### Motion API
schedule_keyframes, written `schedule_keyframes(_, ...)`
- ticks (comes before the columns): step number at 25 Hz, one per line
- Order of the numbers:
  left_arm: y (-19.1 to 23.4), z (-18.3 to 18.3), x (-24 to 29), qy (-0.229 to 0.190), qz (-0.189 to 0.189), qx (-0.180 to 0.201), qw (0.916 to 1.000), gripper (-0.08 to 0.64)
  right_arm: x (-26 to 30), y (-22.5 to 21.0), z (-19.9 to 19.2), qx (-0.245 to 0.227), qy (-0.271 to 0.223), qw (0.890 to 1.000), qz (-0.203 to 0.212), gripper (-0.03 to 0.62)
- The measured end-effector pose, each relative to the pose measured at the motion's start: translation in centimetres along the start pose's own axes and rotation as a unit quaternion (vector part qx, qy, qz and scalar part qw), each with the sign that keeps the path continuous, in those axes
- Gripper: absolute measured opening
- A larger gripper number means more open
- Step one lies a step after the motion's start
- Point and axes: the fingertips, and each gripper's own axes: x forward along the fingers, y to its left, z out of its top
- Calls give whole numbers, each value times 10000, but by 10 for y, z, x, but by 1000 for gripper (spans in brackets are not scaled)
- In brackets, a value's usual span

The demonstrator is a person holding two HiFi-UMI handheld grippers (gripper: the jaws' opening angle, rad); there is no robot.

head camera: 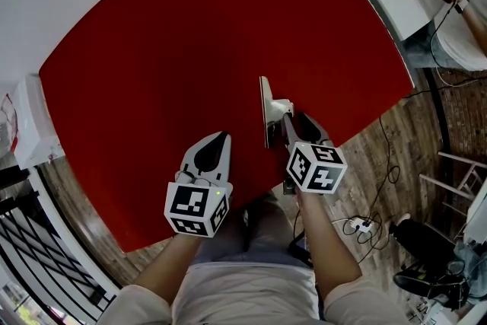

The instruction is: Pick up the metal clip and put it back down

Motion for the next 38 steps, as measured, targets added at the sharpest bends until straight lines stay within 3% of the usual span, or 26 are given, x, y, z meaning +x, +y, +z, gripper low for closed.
schedule_keyframes(11, -23, 26, -16, -124, -27, 145, 9998, 5, -52, 18, 18, -184, -59, 9998, 19, 128)
schedule_keyframes(17, -38, 44, -42, -226, -11, 252, 9994, 5, -93, 37, 37, -404, -316, 9987, 2, 25)
schedule_keyframes(28, -65, 56, -95, -348, 30, 301, 9989, 5, -175, 88, 63, -1048, -579, 9924, 271, 6)
schedule_keyframes(38, -71, 69, -124, -550, 121, 349, 9978, 5, -207, 98, 69, -1107, -1005, 9879, 410, 6)
